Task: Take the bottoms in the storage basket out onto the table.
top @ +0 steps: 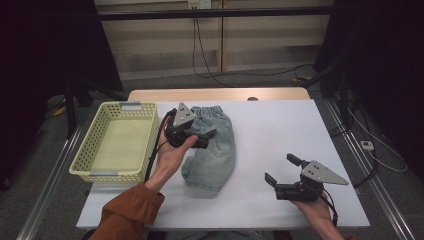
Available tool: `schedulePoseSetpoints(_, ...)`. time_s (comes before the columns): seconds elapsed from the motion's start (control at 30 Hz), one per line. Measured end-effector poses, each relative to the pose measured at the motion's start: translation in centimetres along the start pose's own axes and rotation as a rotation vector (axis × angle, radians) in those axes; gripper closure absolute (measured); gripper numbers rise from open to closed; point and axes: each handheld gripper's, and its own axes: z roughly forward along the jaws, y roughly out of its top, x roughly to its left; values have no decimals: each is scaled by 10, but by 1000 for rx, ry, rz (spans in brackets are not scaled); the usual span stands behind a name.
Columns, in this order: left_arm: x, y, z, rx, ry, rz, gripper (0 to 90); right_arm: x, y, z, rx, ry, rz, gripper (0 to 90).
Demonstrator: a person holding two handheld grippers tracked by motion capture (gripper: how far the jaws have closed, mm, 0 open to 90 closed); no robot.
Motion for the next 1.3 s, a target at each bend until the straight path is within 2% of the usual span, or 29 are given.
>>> schedulePoseSetpoints(0.13, 1, -1, -6, 6, 4, -8, 53, 0, 0, 0, 0, 0, 1, 15)
schedulePoseSetpoints(0.23, -1, -1, -15, -31, 5, -1, 57, 0, 0, 0, -1, 1, 2, 15)
schedulePoseSetpoints(0.6, 3, 1, -33, -42, 37, -1, 57, 0, 0, 0, 3, 6, -2, 16)
schedulePoseSetpoints(0.7, 4, 1, -36, -33, 0, -25, 57, 0, 0, 0, 5, 5, -2, 17)
schedulePoseSetpoints(0.8, 4, 0, -39, -35, 25, -19, 57, 0, 0, 0, 3, 5, -2, 17)
schedulePoseSetpoints(1.3, 14, -5, -62, -40, 80, -24, 55, 1, 0, 1, 6, -1, -2, 17)
